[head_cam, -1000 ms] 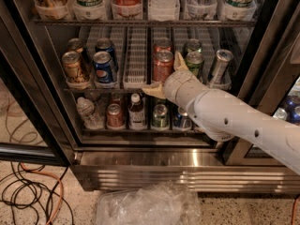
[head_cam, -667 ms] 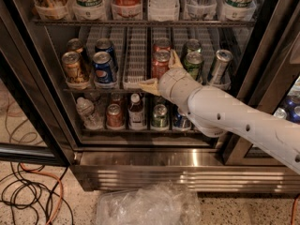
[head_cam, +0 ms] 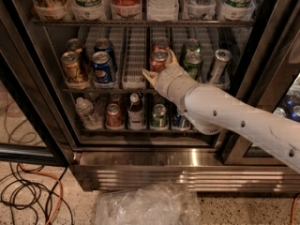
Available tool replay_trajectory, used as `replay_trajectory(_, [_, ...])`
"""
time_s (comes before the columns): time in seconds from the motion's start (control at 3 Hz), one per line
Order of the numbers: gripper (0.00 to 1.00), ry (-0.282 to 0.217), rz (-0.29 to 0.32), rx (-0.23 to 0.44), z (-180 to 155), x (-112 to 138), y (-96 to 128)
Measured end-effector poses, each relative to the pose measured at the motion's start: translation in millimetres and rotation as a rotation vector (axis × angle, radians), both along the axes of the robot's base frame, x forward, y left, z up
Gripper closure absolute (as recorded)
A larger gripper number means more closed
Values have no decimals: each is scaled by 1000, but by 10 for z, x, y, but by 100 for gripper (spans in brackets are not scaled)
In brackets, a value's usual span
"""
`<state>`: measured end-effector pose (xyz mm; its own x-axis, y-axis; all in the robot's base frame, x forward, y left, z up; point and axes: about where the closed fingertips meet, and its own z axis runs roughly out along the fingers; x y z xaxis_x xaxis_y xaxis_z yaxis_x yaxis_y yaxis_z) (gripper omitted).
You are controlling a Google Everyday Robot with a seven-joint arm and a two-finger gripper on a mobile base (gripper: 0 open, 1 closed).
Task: Pick coke can from middle shelf of fridge
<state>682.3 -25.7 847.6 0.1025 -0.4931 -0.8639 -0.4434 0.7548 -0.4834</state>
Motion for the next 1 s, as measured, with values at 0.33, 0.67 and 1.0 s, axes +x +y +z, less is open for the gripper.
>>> replay_trajectory(0.33, [74,0,0,0,1,0,0])
replay_trajectory(0.67, [97,0,0,0,1,0,0])
replay_trajectory(1.0, [100,0,0,0,1,0,0])
